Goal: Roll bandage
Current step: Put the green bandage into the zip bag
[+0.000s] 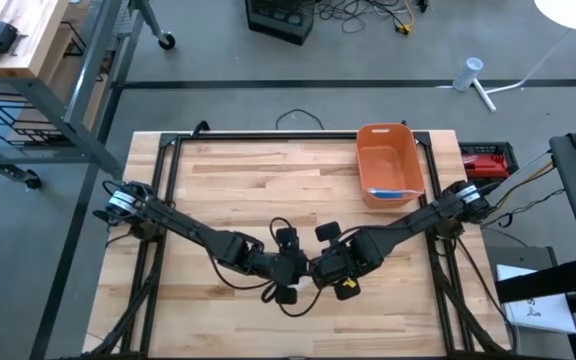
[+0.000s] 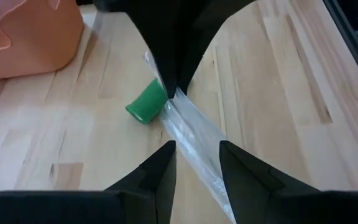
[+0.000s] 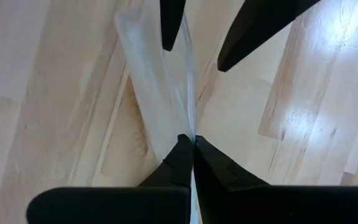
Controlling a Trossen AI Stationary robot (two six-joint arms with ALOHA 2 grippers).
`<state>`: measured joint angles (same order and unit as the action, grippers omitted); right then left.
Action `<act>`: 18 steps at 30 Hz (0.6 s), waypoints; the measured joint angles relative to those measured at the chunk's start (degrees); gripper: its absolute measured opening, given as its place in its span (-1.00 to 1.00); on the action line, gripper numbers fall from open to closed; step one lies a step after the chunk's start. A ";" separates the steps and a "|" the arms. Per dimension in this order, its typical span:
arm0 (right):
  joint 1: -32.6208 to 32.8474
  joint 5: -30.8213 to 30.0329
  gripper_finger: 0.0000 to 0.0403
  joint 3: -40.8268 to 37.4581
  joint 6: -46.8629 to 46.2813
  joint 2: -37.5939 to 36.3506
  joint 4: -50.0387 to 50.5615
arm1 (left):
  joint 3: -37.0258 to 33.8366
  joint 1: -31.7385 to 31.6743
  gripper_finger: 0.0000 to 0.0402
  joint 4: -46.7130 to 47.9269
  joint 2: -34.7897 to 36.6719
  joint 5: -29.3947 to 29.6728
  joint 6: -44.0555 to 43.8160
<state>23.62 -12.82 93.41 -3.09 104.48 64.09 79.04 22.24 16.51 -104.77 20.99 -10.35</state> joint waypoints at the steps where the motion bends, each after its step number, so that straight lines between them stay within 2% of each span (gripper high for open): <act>1: 0.00 -0.01 -1.00 0.00 0.02 -0.05 0.00 | 0.01 0.00 -0.42 -0.01 0.00 0.01 -0.54; 10: 0.29 0.02 -1.00 0.00 -0.21 -0.22 0.07 | -0.06 0.02 -0.43 0.36 -0.02 -0.17 -2.21; 18: 1.44 2.36 -1.00 2.02 0.07 -0.27 -1.18 | -0.09 0.02 -0.39 2.08 -0.04 -1.74 -2.27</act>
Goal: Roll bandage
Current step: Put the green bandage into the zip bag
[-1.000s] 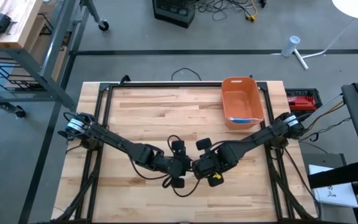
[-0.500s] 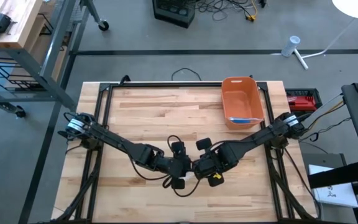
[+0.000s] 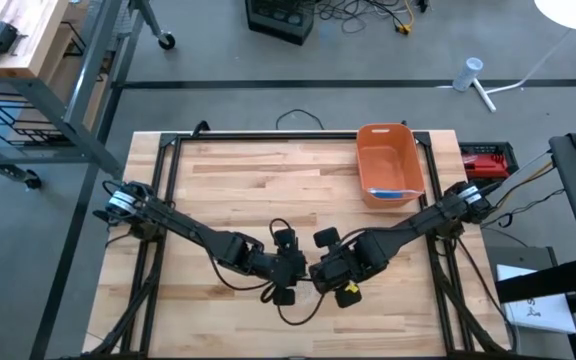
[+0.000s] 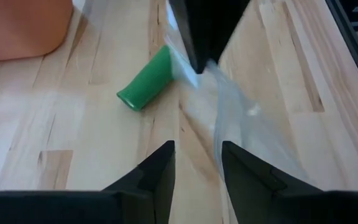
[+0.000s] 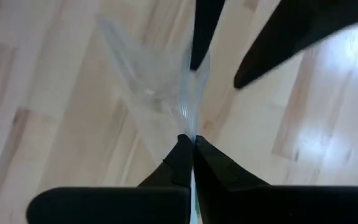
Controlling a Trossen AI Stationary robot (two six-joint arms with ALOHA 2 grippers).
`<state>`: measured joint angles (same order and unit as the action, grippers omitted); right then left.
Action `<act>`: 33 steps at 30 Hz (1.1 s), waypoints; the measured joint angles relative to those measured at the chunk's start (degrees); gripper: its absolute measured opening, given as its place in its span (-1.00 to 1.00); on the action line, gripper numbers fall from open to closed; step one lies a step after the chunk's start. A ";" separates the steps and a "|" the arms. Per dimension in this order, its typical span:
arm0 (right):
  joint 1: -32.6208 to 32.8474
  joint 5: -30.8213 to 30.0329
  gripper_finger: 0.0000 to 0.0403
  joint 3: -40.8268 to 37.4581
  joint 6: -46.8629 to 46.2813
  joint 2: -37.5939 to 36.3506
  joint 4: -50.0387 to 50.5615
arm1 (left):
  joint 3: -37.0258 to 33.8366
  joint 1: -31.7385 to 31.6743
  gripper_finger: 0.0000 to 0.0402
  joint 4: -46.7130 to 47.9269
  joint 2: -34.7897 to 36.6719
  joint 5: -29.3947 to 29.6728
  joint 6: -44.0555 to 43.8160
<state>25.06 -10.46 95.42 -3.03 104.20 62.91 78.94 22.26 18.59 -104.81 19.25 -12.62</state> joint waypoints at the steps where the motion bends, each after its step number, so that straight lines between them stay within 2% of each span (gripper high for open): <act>1: 0.03 0.06 -1.00 0.28 0.02 0.00 -0.59 | -0.01 0.00 -0.39 0.00 0.00 -0.15 0.02; 9: 0.04 -0.03 -1.00 0.57 -1.63 -0.02 -0.59 | -0.01 0.02 -0.38 -1.02 0.04 -1.26 -0.15; 14: 0.26 -0.05 -1.00 0.52 -1.43 -0.04 -3.51 | -0.01 -0.11 -0.43 -3.43 -0.01 -8.35 -1.49; 16: 0.57 -0.05 -1.00 0.58 -0.59 -0.04 -5.02 | -0.01 -0.20 -0.43 -3.39 -0.04 -9.51 -1.68; 22: 0.94 -2.08 -1.00 0.80 -0.12 -0.04 -4.98 | -0.01 -0.41 -0.44 -2.56 -0.04 -9.43 -2.14; 25: 1.19 -2.04 -1.00 0.80 0.17 -0.04 -5.09 | -0.01 -0.33 -0.57 -2.09 -0.04 -9.69 0.15; 29: 1.59 -2.15 -0.95 0.80 1.03 -0.04 -5.05 | -0.01 -0.33 -0.94 -0.99 -0.07 -9.84 1.47; 33: 2.27 -3.78 -0.79 0.96 2.11 -0.04 -4.79 | -0.01 -0.33 -0.98 1.28 -0.05 -9.51 1.57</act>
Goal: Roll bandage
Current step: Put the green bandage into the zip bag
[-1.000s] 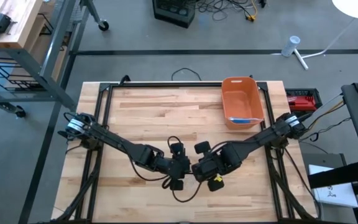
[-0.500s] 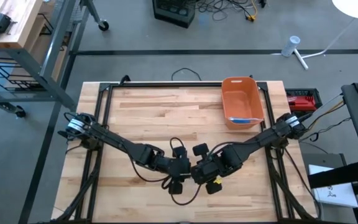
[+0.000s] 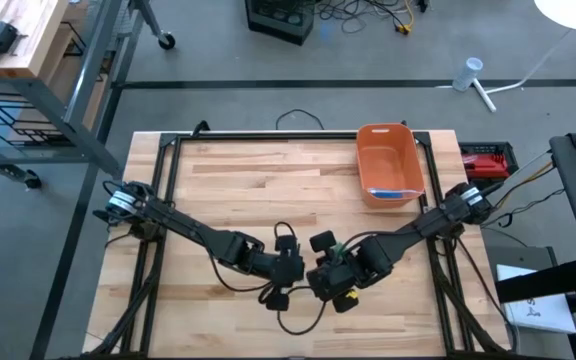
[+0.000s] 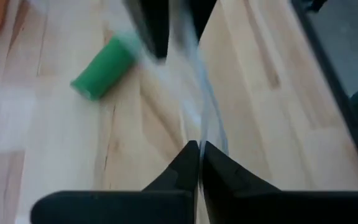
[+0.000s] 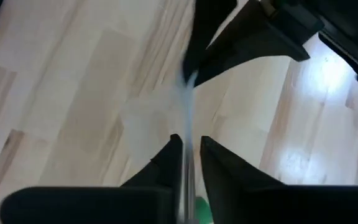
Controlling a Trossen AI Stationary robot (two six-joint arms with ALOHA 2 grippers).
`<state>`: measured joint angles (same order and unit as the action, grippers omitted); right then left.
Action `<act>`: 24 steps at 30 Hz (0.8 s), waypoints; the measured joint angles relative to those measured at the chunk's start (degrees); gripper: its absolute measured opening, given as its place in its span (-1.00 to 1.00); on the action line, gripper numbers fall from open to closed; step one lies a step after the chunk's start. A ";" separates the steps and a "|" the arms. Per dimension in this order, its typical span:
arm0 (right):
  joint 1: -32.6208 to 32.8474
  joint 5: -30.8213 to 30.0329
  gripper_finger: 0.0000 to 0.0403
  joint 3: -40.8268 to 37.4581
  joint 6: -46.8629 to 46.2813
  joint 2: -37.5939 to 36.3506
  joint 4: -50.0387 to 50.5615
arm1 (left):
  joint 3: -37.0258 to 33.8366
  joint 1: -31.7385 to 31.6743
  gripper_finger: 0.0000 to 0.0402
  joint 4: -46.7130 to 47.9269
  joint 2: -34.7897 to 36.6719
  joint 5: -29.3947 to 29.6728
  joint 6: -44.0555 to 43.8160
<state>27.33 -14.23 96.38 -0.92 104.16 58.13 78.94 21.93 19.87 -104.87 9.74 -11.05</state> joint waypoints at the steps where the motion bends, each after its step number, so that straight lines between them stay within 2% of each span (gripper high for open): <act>1: 0.31 -0.53 -0.75 0.14 -0.08 -0.12 0.17 | 0.02 0.00 -0.99 1.22 0.07 0.08 -0.22; 5: 2.07 -1.85 -0.58 0.98 0.10 -1.02 -0.67 | 0.02 -0.02 -1.00 6.08 0.79 1.55 -2.66; 11: 6.43 -17.07 -0.48 -0.61 1.76 -0.68 -6.00 | 0.07 -0.09 -1.00 9.25 1.78 1.64 -3.78; 13: 7.34 -19.89 -0.48 -1.21 2.79 -0.37 -9.83 | 0.07 -0.09 -1.00 11.25 2.56 1.70 -4.50; 18: 7.20 -19.50 -0.52 -3.56 7.18 -0.33 -23.31 | 0.09 -0.31 -1.00 12.29 4.97 0.86 -7.18; 24: 5.85 -18.33 -0.55 -4.36 12.09 0.87 -29.25 | 0.11 0.39 -1.00 11.85 5.65 -2.71 -8.32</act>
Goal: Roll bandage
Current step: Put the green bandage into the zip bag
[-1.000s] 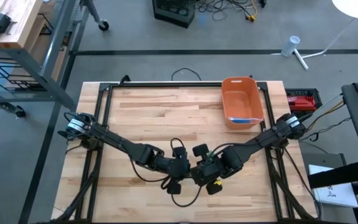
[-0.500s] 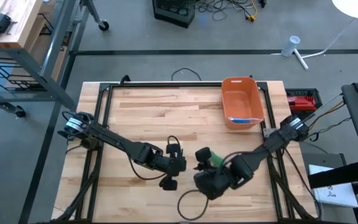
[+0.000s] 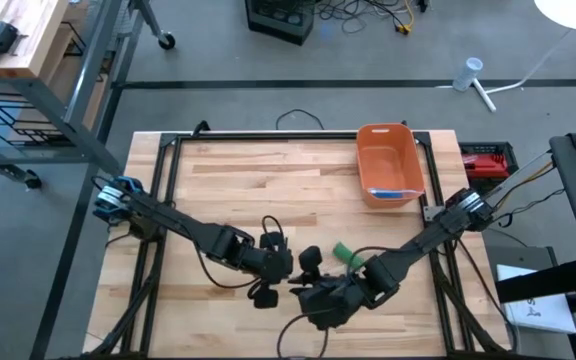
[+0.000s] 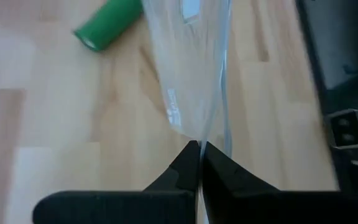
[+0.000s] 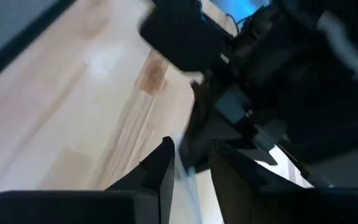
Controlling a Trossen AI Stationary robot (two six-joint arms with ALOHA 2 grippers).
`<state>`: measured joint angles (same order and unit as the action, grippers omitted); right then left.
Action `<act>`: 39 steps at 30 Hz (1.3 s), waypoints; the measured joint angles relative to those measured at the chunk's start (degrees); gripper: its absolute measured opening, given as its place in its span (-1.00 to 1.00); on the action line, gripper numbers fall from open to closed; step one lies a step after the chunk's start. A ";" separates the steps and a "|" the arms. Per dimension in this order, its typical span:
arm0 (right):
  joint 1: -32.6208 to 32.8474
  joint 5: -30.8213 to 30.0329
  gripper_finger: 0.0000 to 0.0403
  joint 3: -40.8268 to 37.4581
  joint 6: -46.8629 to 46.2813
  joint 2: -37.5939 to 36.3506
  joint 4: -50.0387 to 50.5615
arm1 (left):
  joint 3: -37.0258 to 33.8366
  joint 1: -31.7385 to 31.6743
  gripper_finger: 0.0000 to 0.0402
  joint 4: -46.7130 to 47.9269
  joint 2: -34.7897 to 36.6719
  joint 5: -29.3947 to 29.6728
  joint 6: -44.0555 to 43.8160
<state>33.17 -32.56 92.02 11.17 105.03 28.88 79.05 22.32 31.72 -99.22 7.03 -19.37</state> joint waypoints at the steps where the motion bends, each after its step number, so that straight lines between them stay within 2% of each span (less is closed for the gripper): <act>1: -0.35 0.01 -0.54 -0.04 0.07 0.54 -0.12 | 0.00 0.17 -1.00 0.00 0.00 -0.74 -0.62; 11: -1.71 2.62 -0.39 -0.06 -0.53 4.87 0.96 | 0.00 2.33 -1.00 1.61 1.63 -2.03 -4.69; 18: -1.78 7.50 -0.38 -0.06 -2.64 5.47 1.10 | 0.00 2.67 -1.00 4.77 5.07 2.81 -9.38; 26: -1.73 6.25 -0.46 -0.01 -2.35 4.91 1.91 | 0.00 2.76 -1.00 7.51 5.63 4.28 -14.45; 29: -1.73 3.81 -0.46 0.42 -1.68 3.44 2.14 | 0.00 2.76 -1.00 10.90 5.62 7.49 -17.75; 31: -2.01 2.67 -0.45 0.49 -1.69 3.17 2.14 | -0.04 2.74 -1.00 11.35 5.62 9.34 -18.82; 39: -5.74 2.50 -0.35 0.42 -1.42 3.92 2.39 | -0.78 2.61 -1.00 11.01 5.62 10.59 -18.62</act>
<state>27.44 -30.06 92.44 9.76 108.95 31.27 78.26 24.93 42.73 -93.60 17.62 -37.99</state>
